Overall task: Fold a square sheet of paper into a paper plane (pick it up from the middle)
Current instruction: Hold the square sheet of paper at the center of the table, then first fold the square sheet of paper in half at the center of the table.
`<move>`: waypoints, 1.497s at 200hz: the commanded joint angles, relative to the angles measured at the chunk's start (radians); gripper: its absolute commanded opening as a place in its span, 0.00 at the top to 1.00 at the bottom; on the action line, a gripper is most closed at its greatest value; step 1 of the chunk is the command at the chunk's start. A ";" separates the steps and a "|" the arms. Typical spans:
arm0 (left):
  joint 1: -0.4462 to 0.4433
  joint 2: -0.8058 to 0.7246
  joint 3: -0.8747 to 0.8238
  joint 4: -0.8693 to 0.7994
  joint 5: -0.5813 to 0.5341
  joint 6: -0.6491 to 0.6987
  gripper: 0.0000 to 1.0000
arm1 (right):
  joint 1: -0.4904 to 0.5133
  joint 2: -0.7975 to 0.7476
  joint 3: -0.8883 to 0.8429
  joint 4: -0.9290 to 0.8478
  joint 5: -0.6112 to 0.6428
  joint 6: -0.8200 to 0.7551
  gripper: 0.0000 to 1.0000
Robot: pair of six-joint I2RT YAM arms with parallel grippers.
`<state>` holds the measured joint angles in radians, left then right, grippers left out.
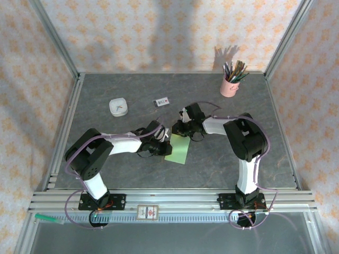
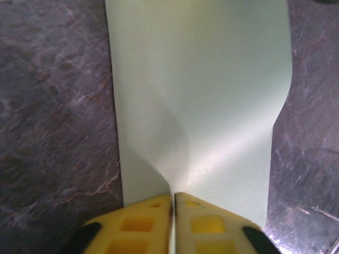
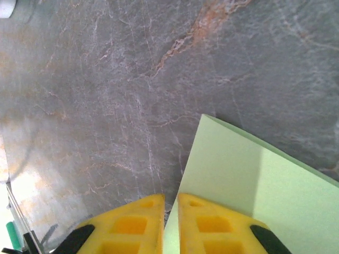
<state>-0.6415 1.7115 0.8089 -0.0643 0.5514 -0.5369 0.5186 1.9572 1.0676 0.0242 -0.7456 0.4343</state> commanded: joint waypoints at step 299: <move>0.144 0.163 0.084 0.132 0.172 -0.044 0.96 | 0.000 0.059 -0.017 -0.075 0.133 -0.095 0.91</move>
<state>-0.4973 1.8511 0.9283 0.0589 0.7189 -0.5777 0.5205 1.9610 1.0660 0.0223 -0.7254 0.3649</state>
